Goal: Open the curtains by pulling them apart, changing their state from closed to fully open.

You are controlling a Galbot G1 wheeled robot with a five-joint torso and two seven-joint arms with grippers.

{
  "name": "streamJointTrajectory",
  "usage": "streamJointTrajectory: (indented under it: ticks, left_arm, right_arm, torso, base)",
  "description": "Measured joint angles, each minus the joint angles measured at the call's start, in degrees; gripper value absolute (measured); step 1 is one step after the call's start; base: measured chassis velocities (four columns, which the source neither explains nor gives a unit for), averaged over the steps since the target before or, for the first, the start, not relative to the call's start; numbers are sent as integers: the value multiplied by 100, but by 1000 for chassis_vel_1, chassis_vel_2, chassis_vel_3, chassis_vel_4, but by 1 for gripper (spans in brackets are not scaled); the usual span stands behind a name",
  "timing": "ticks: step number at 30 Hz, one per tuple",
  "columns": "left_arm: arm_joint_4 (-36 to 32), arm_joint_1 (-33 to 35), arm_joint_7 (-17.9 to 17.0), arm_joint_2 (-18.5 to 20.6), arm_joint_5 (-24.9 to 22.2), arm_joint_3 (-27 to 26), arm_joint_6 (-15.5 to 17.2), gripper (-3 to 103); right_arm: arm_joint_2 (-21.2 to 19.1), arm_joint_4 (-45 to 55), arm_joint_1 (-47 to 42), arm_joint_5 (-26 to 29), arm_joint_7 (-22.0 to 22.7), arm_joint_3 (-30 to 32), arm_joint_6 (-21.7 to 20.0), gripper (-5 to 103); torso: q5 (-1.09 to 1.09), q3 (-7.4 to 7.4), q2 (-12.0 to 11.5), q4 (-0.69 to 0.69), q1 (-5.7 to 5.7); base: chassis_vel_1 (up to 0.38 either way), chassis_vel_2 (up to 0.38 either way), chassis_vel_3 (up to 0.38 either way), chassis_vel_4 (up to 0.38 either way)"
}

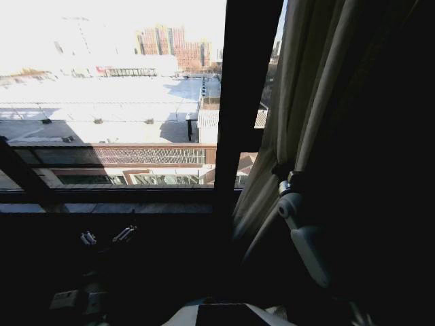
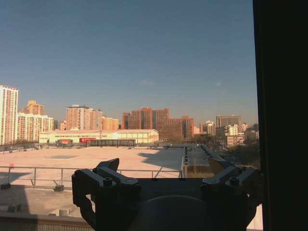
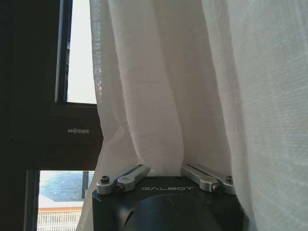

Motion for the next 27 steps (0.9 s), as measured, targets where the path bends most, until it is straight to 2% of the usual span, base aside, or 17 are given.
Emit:
streamJointTrajectory:
  ticks: [5,12,13,18,23,25,27]
  left_arm:
    - [0,8,11,-2,0,-1,0,100]
    - [0,7,10,2,10,20,0,100]
    - [0,6,7,2,14,23,0,100]
    - [0,6,4,2,17,27,0,100]
    - [0,4,7,-1,27,48,0,100]
    - [0,-2,8,-1,30,65,2,100]
    - [0,-4,8,0,30,69,4,100]
  right_arm:
    - [17,17,-27,-30,8,-1,6,0]
    - [-21,47,-53,-23,10,-5,6,0]
    - [-22,14,-54,-15,8,42,6,0]
    - [-18,-118,-53,-1,20,287,2,0]
    - [3,-280,-3,105,421,678,-229,0]
    - [12,-421,55,247,830,880,-528,0]
    - [14,-490,84,284,969,939,-607,0]
  torso:
    - [5,0,-1,-2,0]
    - [-6,0,0,0,1]
    - [-5,0,0,4,1]
    - [-1,0,0,2,1]
    - [4,0,0,-1,1]
    - [1,0,0,0,1]
    - [0,0,0,0,1]
  base:
    - [-190,-191,188,221]
    - [-9,-20,28,5]
    - [66,59,-47,-53]
    - [62,23,-37,-49]
    - [0,0,0,0]
    - [0,0,0,0]
    - [0,0,0,0]
